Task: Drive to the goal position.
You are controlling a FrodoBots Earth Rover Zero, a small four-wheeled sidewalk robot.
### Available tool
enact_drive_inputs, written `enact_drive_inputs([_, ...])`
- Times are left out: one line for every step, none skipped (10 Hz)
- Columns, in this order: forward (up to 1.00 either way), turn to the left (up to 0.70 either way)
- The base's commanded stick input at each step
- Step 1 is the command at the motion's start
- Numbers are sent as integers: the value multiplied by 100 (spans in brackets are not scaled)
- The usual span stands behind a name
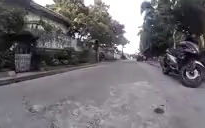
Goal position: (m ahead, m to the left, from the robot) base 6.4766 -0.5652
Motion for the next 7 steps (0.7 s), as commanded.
enact_drive_inputs([100,-1])
enact_drive_inputs([100,-1])
enact_drive_inputs([100,-1])
enact_drive_inputs([100,-1])
enact_drive_inputs([100,-1])
enact_drive_inputs([100,-1])
enact_drive_inputs([100,-1])
